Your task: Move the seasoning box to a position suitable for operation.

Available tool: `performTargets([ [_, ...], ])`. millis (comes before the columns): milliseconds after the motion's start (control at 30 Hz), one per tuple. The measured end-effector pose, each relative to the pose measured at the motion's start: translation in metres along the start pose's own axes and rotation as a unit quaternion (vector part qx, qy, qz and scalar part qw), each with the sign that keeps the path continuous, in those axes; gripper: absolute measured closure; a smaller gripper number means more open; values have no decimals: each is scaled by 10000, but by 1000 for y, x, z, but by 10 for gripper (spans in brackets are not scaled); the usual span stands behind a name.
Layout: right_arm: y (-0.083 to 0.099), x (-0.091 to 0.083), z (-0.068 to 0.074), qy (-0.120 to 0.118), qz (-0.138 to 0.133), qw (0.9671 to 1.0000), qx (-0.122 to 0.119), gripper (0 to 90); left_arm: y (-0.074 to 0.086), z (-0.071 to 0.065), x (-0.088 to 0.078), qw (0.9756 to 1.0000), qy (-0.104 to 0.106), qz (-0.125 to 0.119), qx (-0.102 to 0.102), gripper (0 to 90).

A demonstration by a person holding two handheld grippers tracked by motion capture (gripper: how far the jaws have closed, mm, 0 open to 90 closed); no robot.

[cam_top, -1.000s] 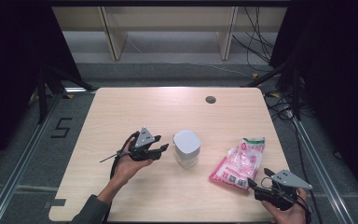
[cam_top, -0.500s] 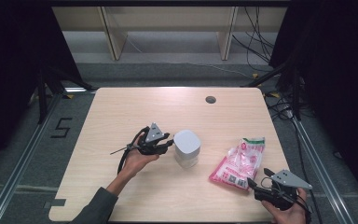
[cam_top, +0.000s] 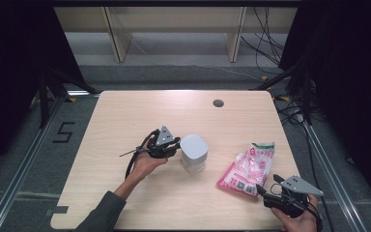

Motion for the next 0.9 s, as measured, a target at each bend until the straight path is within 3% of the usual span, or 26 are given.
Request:
performTargets([
  [33, -1, 1, -2, -45, -33, 9999, -102, 277, 0, -2, 1, 10000, -17, -53, -11, 788],
  [100, 0, 0, -1, -19, -14, 10000, -50, 281, -1, -3, 1, 9999, -49, -28, 140, 801],
  [167, 0, 1, -2, -51, -29, 9999, -112, 281, 0, -3, -1, 9999, -72, 14, 145, 805],
  [200, 0, 1, -2, -47, -33, 9999, -121, 281, 0, -3, -1, 9999, -80, -51, 57, 806],
  [367, 0, 1, -2, -67, -34, 9999, -101, 281, 4, -4, -10, 9999, -99, -82, -13, 811],
  [400, -1, 1, -4, 28, -98, 9997, -225, 281, 5, -4, -13, 9999, -109, -93, -38, 813],
  [467, -1, 1, -4, 24, -96, 9997, -231, 281, 7, -5, -16, 9999, -127, -73, -22, 813],
  [533, 0, 1, -2, -8, -9, 9999, -112, 281, 12, -6, -25, 9998, -164, -99, -94, 815],
  [633, -1, 1, -4, 29, -99, 9996, -274, 281, 17, -9, -36, 9997, -174, -120, -151, 820],
  [667, -1, 1, -3, 2, -52, 9998, -205, 281, 17, -9, -36, 9997, -174, -120, -151, 821],
  [900, -1, 0, -3, 13, -67, 9997, -221, 281, 24, -20, -54, 9992, -141, -285, -254, 834],
])
Point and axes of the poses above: each handheld gripper's, and its own axes: x roughly forward along the jaws, y roughly out of its underside, z roughly to its left, the point moved 5 cm from there along x, roughly forward along the jaws, and after that the axes turned 4 degrees about -z, right-handed, at the moved point
